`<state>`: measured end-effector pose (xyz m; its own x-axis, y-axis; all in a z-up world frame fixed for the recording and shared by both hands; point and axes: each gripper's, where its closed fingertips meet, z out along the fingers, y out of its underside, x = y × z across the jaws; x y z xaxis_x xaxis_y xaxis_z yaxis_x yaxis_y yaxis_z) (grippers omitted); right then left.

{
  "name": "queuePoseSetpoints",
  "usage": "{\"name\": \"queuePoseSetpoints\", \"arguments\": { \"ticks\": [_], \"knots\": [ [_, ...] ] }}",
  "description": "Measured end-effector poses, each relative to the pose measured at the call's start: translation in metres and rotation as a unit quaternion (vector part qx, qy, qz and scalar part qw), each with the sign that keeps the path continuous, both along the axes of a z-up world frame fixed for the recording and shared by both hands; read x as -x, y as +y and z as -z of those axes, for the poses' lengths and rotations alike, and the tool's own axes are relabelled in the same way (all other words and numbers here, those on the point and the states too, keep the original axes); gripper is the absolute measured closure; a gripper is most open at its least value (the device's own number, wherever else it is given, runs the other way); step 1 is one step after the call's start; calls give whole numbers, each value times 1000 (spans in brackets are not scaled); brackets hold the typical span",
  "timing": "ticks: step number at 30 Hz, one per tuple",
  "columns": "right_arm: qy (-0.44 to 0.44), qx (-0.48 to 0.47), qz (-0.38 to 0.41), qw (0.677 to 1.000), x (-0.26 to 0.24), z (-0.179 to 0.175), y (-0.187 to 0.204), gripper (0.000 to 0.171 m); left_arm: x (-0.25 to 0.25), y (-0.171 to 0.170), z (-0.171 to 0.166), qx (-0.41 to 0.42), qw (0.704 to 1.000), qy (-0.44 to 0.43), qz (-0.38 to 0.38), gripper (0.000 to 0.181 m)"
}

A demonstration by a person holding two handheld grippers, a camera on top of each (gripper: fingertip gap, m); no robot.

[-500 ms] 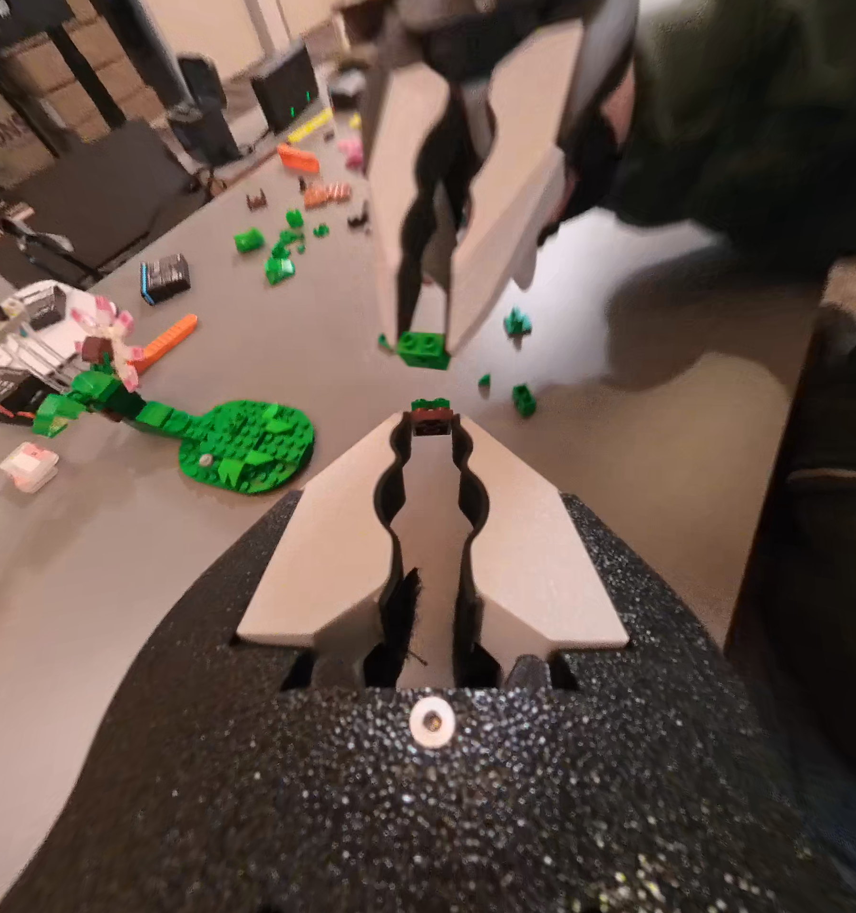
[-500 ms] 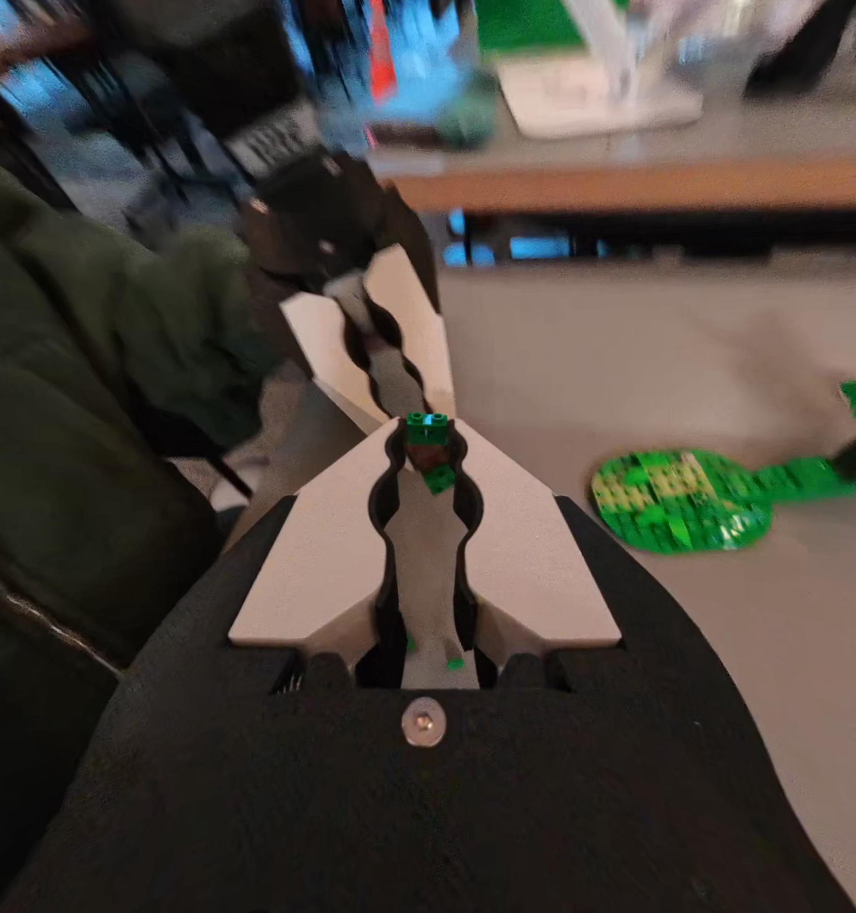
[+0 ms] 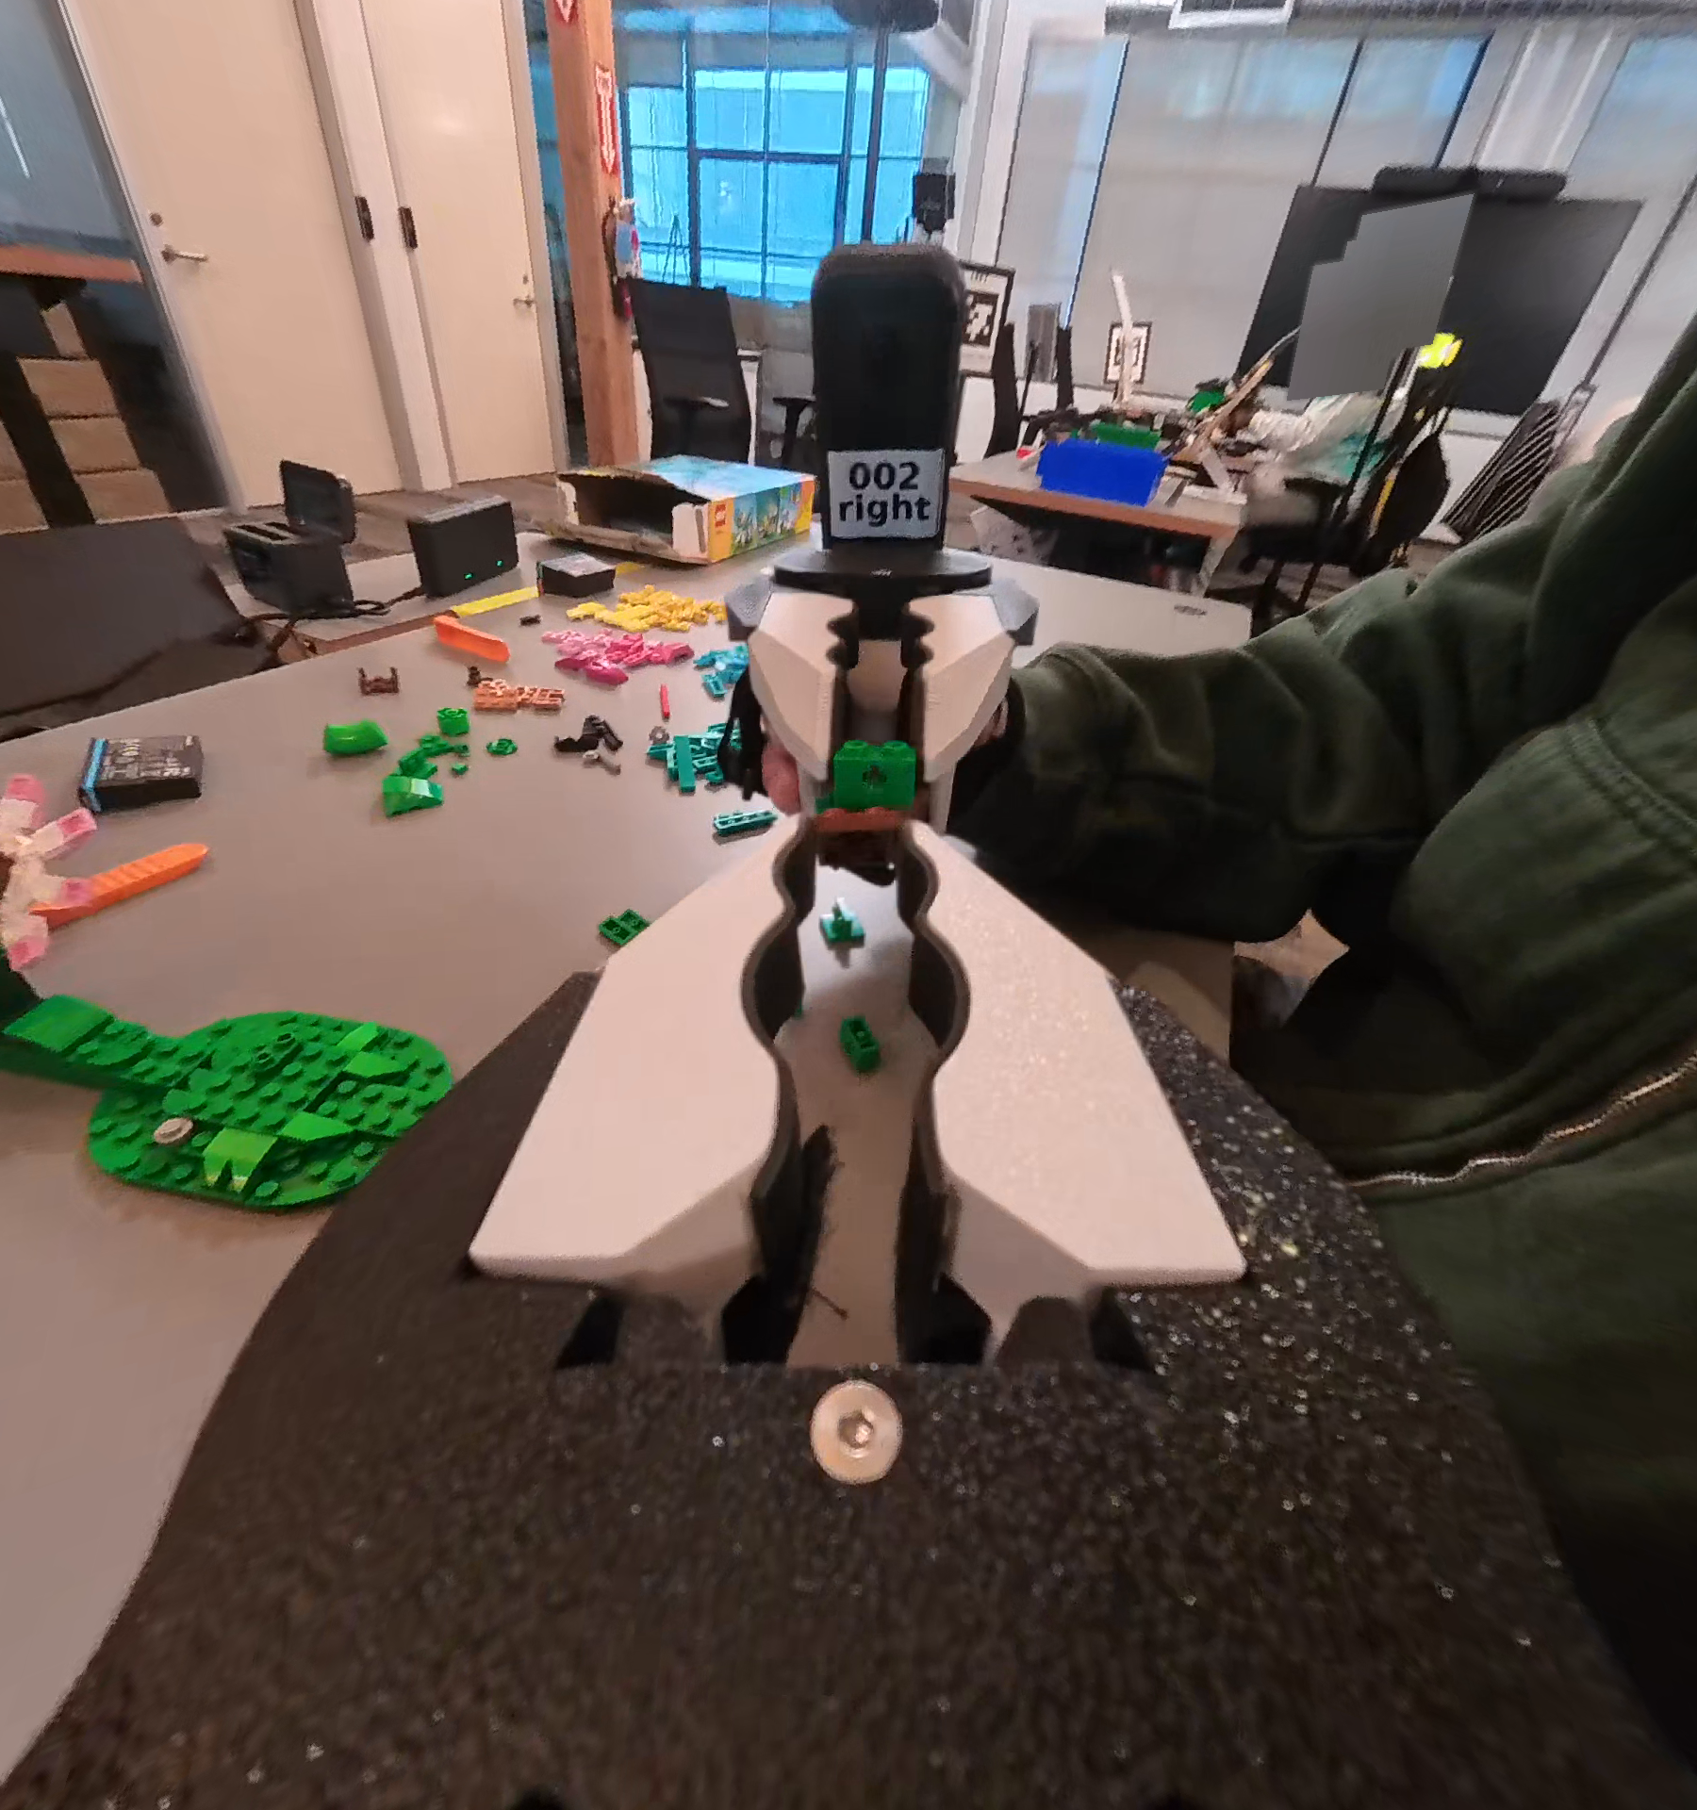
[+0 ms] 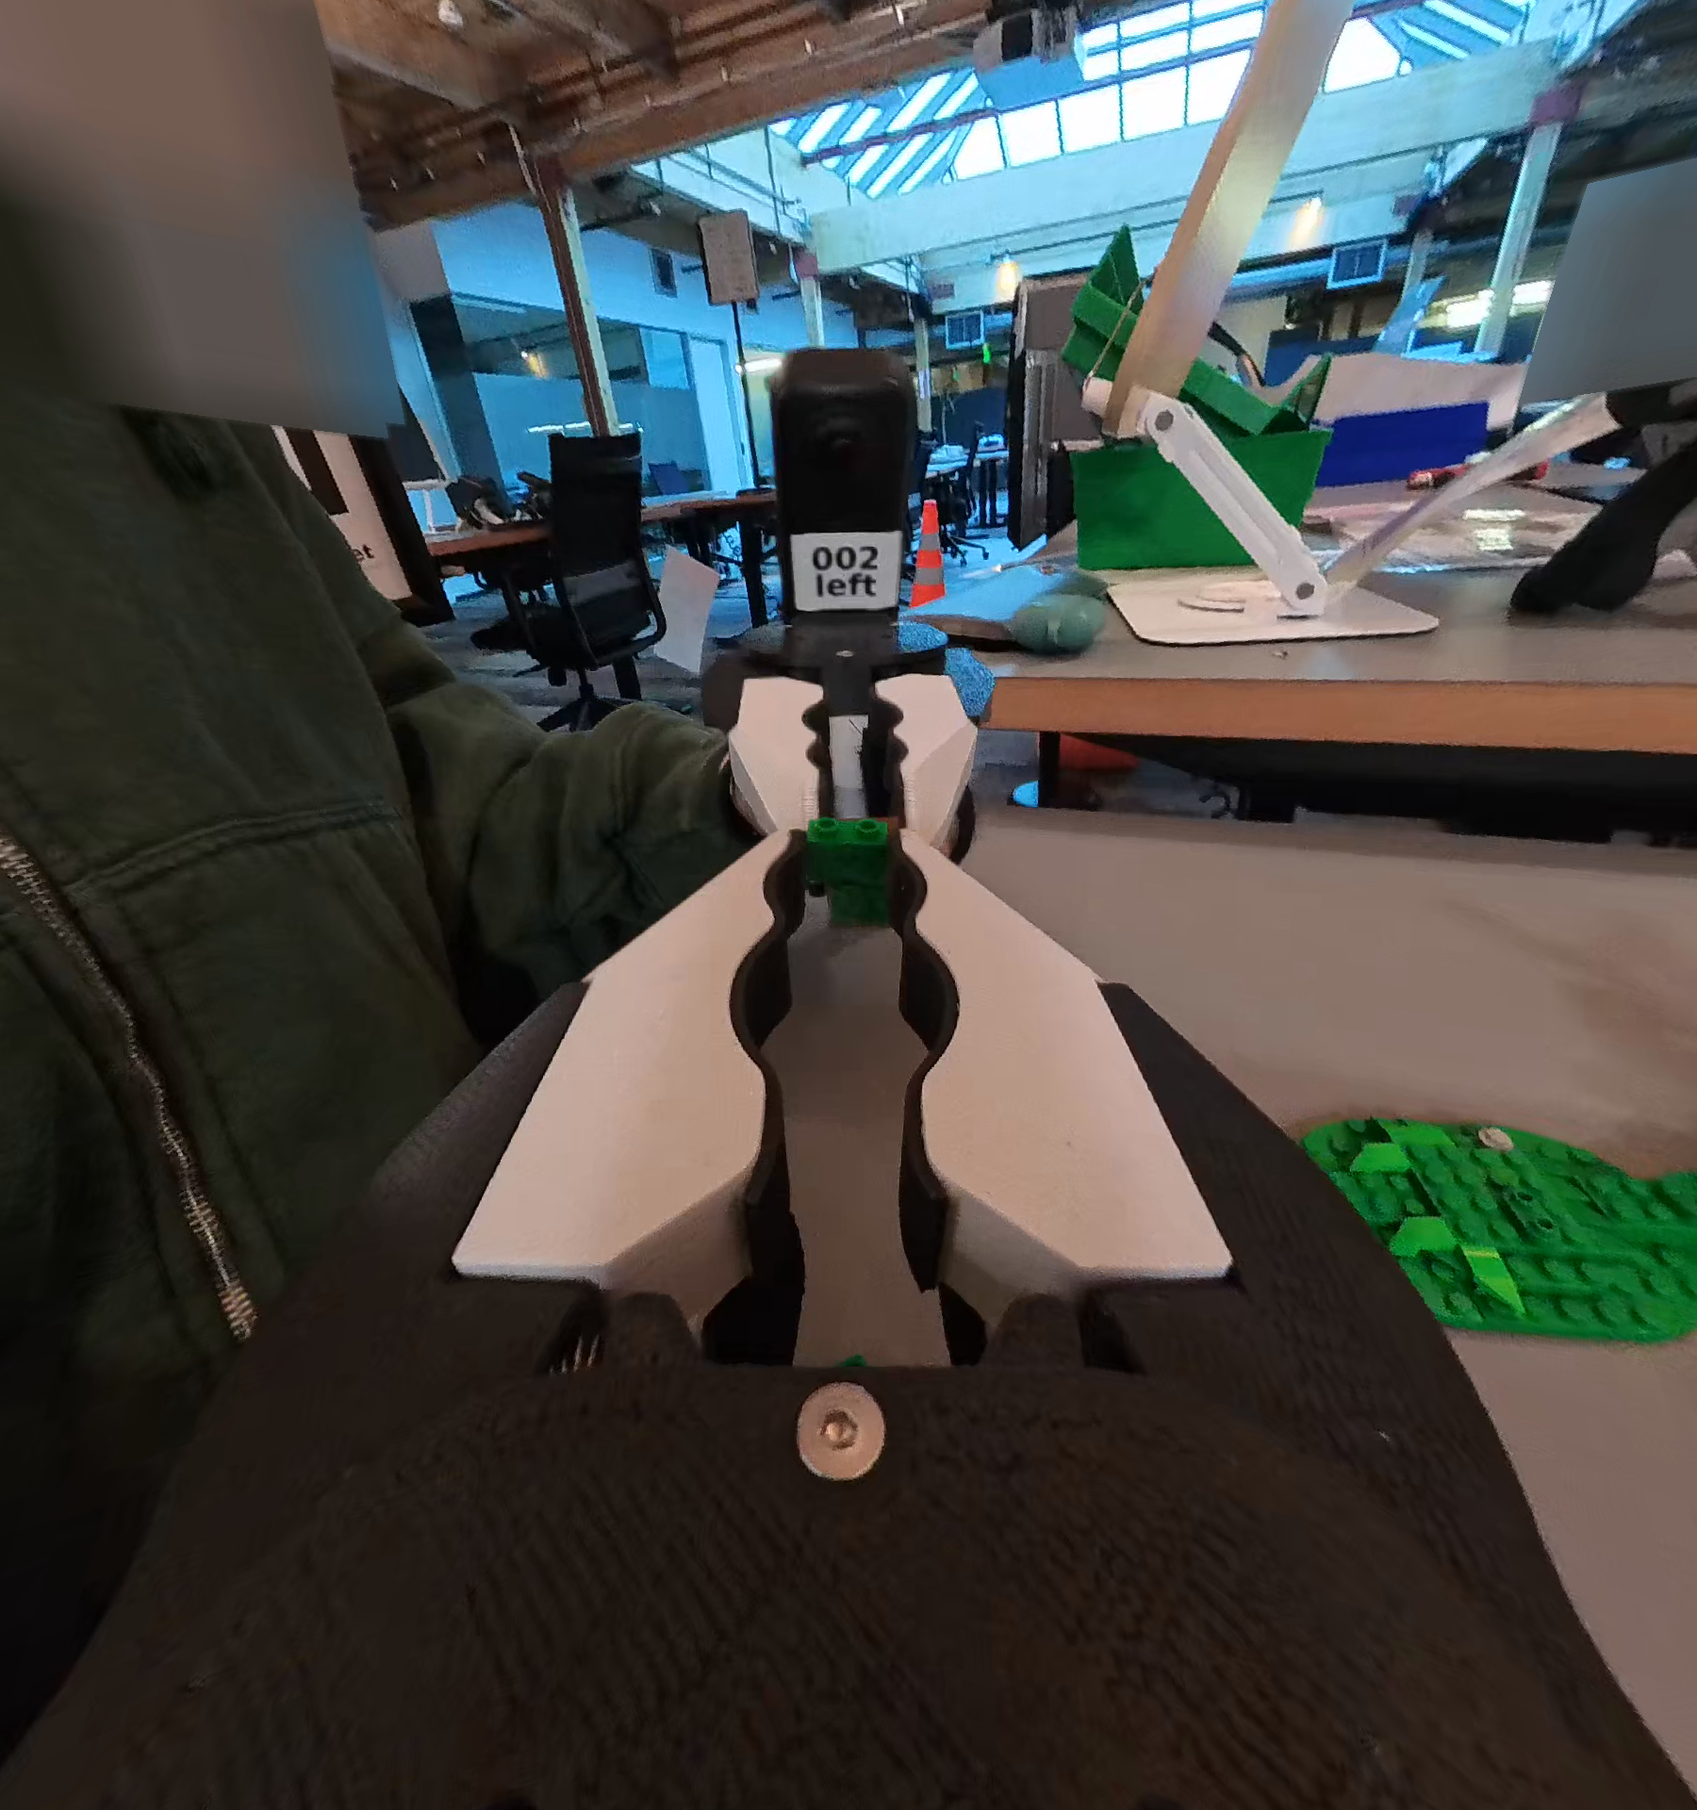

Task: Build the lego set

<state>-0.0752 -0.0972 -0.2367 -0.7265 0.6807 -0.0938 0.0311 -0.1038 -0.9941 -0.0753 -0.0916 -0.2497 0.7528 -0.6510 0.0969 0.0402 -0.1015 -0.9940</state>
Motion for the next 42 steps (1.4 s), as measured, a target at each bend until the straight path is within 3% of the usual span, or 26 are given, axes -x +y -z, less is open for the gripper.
{"name": "queuePoseSetpoints", "arguments": {
  "ticks": [6, 16, 28, 42],
  "knots": [
    [25, 9, -15, 1000, -7, -4, 1, 157, -4, -2, -6, -10, 999, -34, 18, 168],
    [15, -26, -6, 1000, -6, 0, 0, 157, -6, -1, 2, 0, 1000, 26, 8, 168],
    [-7, -98, -4, 995, -7, 6, -5, 157, -9, -3, -2, -6, 1000, 27, 15, 168],
    [-19, -115, -1, 993, -7, 6, -3, 156, -10, -3, -3, -4, 1000, 26, 15, 168]
  ]
}}
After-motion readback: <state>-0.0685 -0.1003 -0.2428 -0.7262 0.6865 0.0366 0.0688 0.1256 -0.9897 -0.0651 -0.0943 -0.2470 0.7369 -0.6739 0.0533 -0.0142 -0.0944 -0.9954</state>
